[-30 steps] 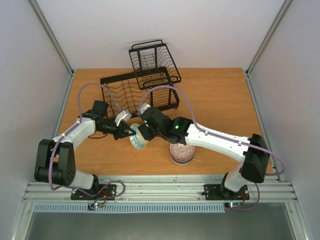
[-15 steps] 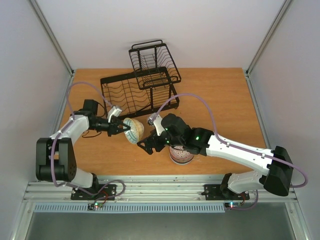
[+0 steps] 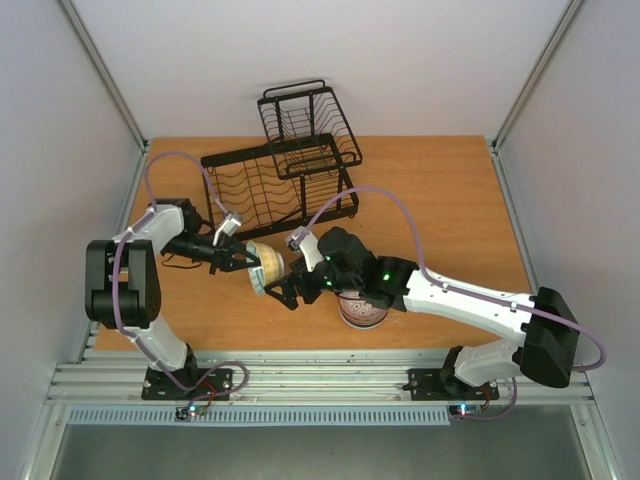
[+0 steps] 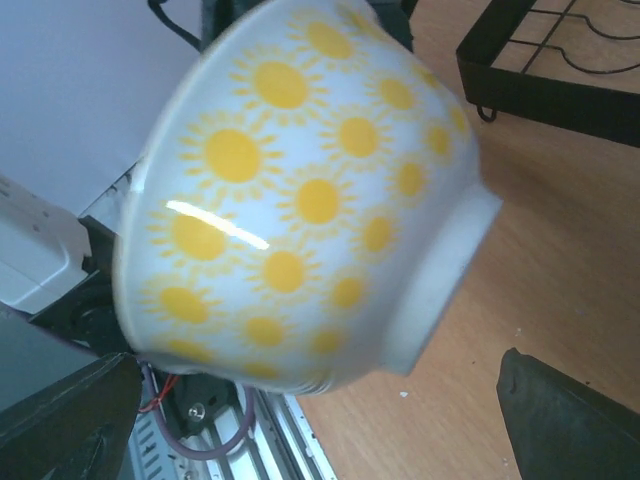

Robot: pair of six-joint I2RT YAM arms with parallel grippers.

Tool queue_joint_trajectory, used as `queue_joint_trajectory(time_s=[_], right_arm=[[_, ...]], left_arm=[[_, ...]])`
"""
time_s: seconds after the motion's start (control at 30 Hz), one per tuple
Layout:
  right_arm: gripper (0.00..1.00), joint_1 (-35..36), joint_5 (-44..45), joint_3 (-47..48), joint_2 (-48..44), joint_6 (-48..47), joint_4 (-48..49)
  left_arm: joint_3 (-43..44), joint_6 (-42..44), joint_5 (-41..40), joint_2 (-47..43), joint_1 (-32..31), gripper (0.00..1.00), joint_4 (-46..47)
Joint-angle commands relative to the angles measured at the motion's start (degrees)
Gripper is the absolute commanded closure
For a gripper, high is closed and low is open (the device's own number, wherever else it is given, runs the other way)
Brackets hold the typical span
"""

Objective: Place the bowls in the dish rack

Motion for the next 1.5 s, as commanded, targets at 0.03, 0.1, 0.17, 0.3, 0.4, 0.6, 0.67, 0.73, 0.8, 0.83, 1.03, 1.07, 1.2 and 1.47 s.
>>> queue_joint_trajectory(time_s=[0.03, 0.1, 0.17, 0.3, 0.4, 0.6, 0.67, 0.73, 0.8, 0.83, 1.03, 1.07, 1.2, 1.47], right_arm=[[0.01, -0.42, 1.97, 0.35, 2.28, -1.16, 2.40], [0.01, -0.46, 1.83, 0.50, 3.05, -1.07, 3.17], [0.01, -0.51, 1.37, 0.69, 3.68, -0.91, 4.05], [0.02, -0.51, 0.53, 0.66, 3.76, -0.76, 5.46], [0.02, -0.51, 0.42, 0.62, 3.62, -1.09, 6.76], [0.27, -0.51, 1.08, 1.47, 4.43, -1.71, 6.74], [0.44, -0.51, 1.03, 1.40, 4.29, -1.73, 6.83], [0.54, -0.51, 0.45, 1.24, 4.20, -1.83, 6.87], [0.67, -0.51, 0.24, 1.17, 4.16, -1.75, 6.84], [0.73, -0.51, 0.17, 1.07, 4.15, -1.73, 6.83], [0.99, -0.51, 0.57, 0.87, 4.13, -1.67, 6.67], [0.99, -0.51, 0.64, 0.95, 4.08, -1.66, 6.59], [0.99, -0.53, 2.07, 1.40, 3.74, -2.21, 5.04], [0.99, -0.34, 9.40, 5.68, 5.10, -5.76, -2.90]], left_arm=[[0.28, 7.02, 4.63, -2.71, 0.17, 1.00, -5.88], [-0.77, 3.19, 4.39, -4.16, 0.17, 1.00, -1.68], [-2.39, -2.23, 3.76, -5.97, 0.22, 0.99, 4.60], [-7.27, -19.38, 1.02, -11.12, -0.19, 1.00, 22.11], [-10.65, -29.10, -2.07, -14.48, -1.05, 0.99, 31.11], [-10.26, -28.43, -2.50, -14.11, -4.23, 0.99, 28.53], [-9.01, -25.51, -1.63, -12.72, -4.25, 1.00, 24.37], [-7.80, -21.79, -0.88, -11.29, -4.25, 0.99, 21.01], [-7.07, -19.68, -0.51, -10.34, -4.22, 0.99, 19.14], [-7.03, -19.16, -0.42, -10.17, -4.22, 0.99, 18.94], [-7.93, -21.18, -0.76, -11.23, -4.27, 0.99, 22.20], [-8.33, -22.17, -1.11, -11.60, -4.22, 1.00, 23.79], [-11.52, -30.53, -3.46, -14.64, -4.17, 0.81, 32.92], [-21.91, -54.34, -17.78, -24.23, -4.14, 0.35, 63.57]])
